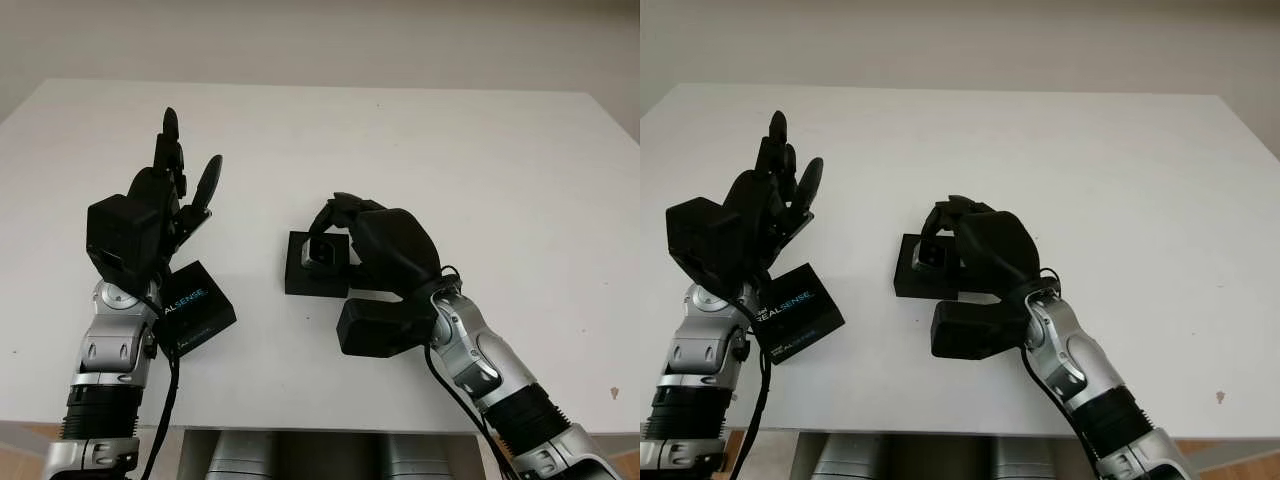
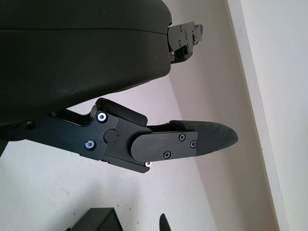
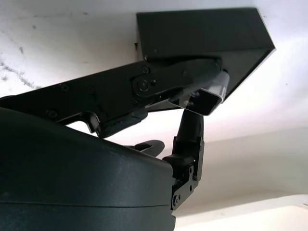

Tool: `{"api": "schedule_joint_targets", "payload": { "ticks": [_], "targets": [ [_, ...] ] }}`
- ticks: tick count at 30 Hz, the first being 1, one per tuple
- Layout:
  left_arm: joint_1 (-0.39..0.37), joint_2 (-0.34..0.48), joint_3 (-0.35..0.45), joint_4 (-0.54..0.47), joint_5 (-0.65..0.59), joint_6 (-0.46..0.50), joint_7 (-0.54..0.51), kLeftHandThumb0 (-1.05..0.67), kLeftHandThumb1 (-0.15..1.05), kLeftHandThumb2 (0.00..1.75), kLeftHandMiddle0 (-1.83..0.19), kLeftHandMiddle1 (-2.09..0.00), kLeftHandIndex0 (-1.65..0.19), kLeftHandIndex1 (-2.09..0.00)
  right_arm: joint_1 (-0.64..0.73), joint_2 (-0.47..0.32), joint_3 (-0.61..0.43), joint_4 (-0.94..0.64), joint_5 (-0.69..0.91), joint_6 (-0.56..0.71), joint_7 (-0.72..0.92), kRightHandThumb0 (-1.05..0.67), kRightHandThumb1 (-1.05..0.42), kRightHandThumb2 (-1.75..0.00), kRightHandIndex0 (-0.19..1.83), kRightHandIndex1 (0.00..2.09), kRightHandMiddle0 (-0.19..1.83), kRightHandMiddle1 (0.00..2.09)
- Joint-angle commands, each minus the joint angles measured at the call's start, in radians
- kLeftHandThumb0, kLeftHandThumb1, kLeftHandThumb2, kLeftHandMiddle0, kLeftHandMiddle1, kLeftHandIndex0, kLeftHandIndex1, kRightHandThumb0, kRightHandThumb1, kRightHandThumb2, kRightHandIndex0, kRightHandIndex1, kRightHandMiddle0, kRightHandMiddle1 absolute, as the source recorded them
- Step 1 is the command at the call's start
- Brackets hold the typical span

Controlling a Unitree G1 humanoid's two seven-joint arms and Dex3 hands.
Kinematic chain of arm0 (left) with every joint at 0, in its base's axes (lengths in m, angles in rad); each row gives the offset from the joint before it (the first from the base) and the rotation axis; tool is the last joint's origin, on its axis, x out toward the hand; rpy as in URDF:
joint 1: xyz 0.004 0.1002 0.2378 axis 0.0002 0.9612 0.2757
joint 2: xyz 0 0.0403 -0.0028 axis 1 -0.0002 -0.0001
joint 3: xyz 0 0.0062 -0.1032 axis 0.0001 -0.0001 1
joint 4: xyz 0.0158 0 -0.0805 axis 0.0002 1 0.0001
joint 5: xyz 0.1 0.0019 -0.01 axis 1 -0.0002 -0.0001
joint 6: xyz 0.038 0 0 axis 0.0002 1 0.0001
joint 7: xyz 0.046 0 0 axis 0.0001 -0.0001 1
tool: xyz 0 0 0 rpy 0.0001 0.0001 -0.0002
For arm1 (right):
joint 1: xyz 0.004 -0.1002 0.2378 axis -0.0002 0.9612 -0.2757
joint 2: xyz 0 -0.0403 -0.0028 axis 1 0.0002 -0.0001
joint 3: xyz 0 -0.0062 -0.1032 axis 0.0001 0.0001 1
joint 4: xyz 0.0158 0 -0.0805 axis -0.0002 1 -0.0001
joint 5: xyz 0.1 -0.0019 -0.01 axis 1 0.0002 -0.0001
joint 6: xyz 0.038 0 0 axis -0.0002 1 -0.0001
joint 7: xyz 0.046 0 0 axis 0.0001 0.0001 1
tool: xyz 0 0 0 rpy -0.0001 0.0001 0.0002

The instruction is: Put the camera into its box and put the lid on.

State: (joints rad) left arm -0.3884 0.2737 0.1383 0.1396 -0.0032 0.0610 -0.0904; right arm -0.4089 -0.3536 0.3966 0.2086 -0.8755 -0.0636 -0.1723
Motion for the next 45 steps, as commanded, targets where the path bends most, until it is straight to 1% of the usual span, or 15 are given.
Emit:
{"api": "schedule_joint_targets", "payload": {
  "ticks": [1,4,5,8,16,18,21,23,25,29,40,45],
  "targets": [
    [0.008,0.002,-0.003,-0.027,0.004,-0.011,0.001,-0.75,1.05,0.46,0.19,0.0,0.19,0.0,-0.004,-0.025,0.018,0.02,-0.04,0.004,-0.009,-0.52,-0.93,-0.06,0.44,0.1,0.4,1.34],
    [0.01,0.004,-0.002,-0.029,0.002,-0.011,-0.002,-0.75,1.05,0.46,0.19,0.0,0.19,0.0,-0.008,-0.036,0.034,0.02,-0.091,0.016,-0.024,-0.51,-0.95,-0.06,0.46,0.11,0.41,1.39],
    [0.011,0.004,-0.002,-0.03,0.003,-0.011,-0.003,-0.75,1.05,0.46,0.19,0.0,0.19,0.0,-0.009,-0.039,0.039,0.021,-0.106,0.017,-0.033,-0.49,-0.96,-0.06,0.48,0.11,0.43,1.45],
    [0.013,0.006,-0.003,-0.034,0.004,-0.011,-0.005,-0.76,1.05,0.46,0.19,0.0,0.19,0.0,-0.014,-0.051,0.051,0.027,-0.144,0.012,-0.068,-0.46,-0.97,-0.06,0.52,0.12,0.45,1.52],
    [0.009,0.004,-0.002,-0.035,0.0,-0.007,-0.008,-0.76,1.05,0.45,0.19,0.0,0.19,0.0,-0.019,-0.054,0.052,0.032,-0.149,-0.004,-0.102,-0.46,-0.98,-0.06,0.56,0.13,0.48,1.5],
    [0.008,0.004,-0.003,-0.035,0.002,-0.004,-0.006,-0.76,1.05,0.45,0.19,0.0,0.19,0.0,-0.014,-0.044,0.036,0.033,-0.11,-0.018,-0.101,-0.44,-0.97,-0.05,0.56,0.13,0.48,1.49],
    [0.005,0.003,-0.004,-0.031,0.004,0.0,-0.004,-0.76,1.05,0.45,0.19,0.0,0.19,0.0,-0.007,-0.013,-0.01,0.05,0.023,-0.059,-0.079,-0.4,-0.95,-0.05,0.53,0.11,0.47,1.5],
    [0.003,0.002,-0.005,-0.028,0.006,-0.003,-0.003,-0.76,1.05,0.45,0.19,0.0,0.19,0.0,-0.007,0.018,-0.047,0.053,0.127,-0.047,-0.02,-0.4,-0.95,-0.05,0.49,0.09,0.41,1.55],
    [0.002,0.002,-0.005,-0.025,0.007,-0.005,-0.002,-0.76,1.05,0.45,0.19,0.0,0.19,0.0,-0.012,0.043,-0.083,0.064,0.217,-0.037,0.022,-0.39,-0.94,-0.05,0.48,0.08,0.41,1.57],
    [0.001,0.002,-0.004,-0.023,0.007,-0.009,-0.004,-0.77,1.05,0.45,0.19,0.0,0.19,0.0,-0.027,0.069,-0.135,0.09,0.327,-0.037,0.058,-0.39,-0.94,-0.05,0.46,0.07,0.39,1.62],
    [0.005,-0.003,-0.007,-0.027,0.008,-0.01,-0.004,-0.77,1.05,0.45,0.19,0.0,0.19,0.0,-0.054,0.096,-0.199,0.109,0.431,-0.031,0.079,-0.38,-0.94,-0.05,0.46,0.06,0.38,1.64],
    [0.006,-0.003,-0.011,-0.025,0.017,-0.009,0.002,-0.78,1.05,0.45,0.19,0.0,0.19,0.0,-0.062,0.095,-0.225,0.093,0.49,-0.003,0.144,-0.38,-0.95,-0.06,0.43,0.05,0.33,1.69]
  ]
}}
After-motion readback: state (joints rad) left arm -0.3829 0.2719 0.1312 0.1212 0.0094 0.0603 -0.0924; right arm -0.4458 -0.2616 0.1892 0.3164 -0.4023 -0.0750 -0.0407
